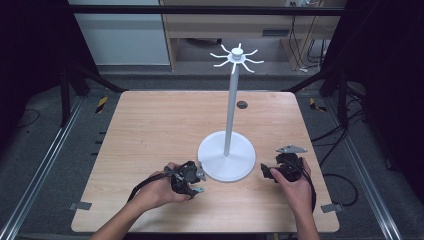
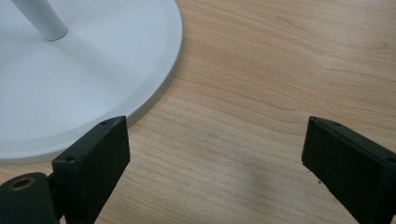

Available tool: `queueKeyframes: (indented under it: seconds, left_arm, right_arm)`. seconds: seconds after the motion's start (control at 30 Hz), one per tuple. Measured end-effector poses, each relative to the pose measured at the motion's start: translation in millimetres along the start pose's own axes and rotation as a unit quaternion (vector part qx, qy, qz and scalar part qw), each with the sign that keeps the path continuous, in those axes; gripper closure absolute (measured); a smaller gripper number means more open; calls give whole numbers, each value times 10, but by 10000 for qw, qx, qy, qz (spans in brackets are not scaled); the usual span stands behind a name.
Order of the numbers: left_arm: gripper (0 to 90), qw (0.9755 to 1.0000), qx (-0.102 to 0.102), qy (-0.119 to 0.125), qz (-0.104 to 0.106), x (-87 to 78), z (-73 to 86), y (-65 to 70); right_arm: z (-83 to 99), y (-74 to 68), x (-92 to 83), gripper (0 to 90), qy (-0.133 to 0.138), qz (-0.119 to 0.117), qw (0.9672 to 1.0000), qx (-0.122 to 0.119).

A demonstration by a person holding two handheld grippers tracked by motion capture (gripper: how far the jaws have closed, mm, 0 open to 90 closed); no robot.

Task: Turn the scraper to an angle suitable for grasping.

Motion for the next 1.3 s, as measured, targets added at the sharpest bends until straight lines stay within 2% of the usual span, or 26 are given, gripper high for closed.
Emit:
queueKeyframes:
  seconds: [0.07,0.23,0.4,1.0,1.3]
  left_arm:
    - [499,9999,40,-107,34,17,-2,10]
    - [582,9995,48,-270,164,56,0,15]
    - [631,9990,93,-353,239,87,0,17]
    - [703,9983,111,-472,325,152,-16,17]
    - [716,9978,-31,-440,489,162,-14,-10]
  right_arm:
    - [1,5,-1,82,-5,12,10000,-14]
    - [0,2,-1,82,-4,7,10000,-6]
    - [-1,2,-1,82,0,5,10000,-5]
    - [0,2,-1,82,-8,-3,10000,-5]
    - [3,-5,3,82,-26,-12,10000,-7]
Point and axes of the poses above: each handheld gripper's, and its own axes: x roughly forward along the jaws, z roughly out of its underside, y roughly to its right, the point moved 7 cm from there along x, roughly forward along the jaws
